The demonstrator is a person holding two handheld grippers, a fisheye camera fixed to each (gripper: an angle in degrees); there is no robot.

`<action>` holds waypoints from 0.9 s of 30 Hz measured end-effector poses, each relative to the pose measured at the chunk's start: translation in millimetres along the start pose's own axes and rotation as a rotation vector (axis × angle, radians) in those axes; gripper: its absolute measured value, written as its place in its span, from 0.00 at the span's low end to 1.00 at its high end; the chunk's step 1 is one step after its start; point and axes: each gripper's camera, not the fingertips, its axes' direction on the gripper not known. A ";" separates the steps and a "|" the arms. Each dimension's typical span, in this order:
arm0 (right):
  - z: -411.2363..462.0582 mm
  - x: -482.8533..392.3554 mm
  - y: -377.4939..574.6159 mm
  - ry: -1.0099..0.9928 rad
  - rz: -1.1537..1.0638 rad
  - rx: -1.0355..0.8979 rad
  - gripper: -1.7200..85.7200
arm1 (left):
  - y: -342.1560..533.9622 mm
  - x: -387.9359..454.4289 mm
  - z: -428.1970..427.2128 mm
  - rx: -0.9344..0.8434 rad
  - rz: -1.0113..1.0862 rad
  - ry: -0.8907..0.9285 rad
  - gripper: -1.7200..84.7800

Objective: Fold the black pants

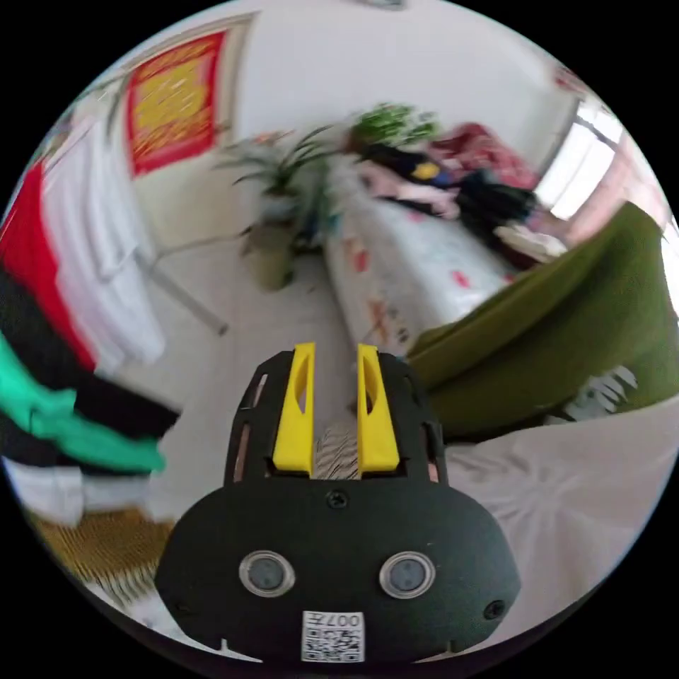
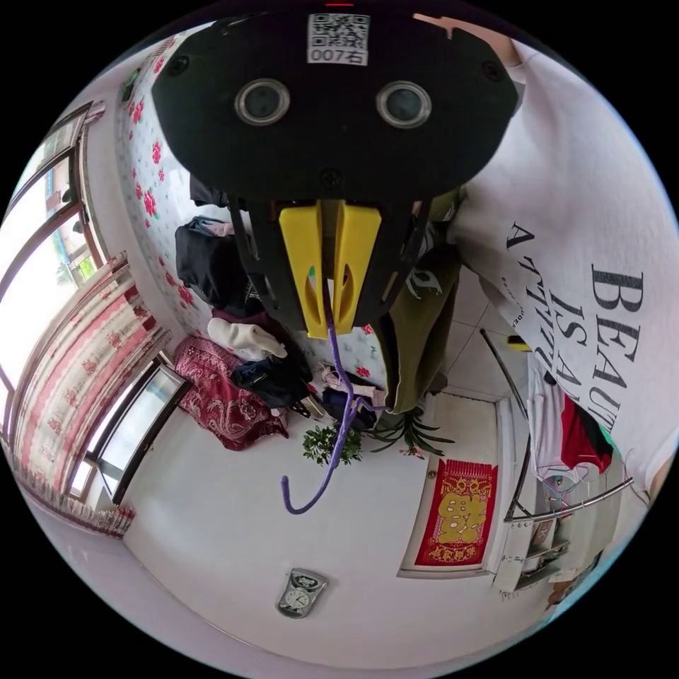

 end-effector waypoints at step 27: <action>3.0 48.0 32.0 0.242 0.479 -0.082 0.02 | -344.2 235.2 71.8 -0.266 0.568 1.042 0.01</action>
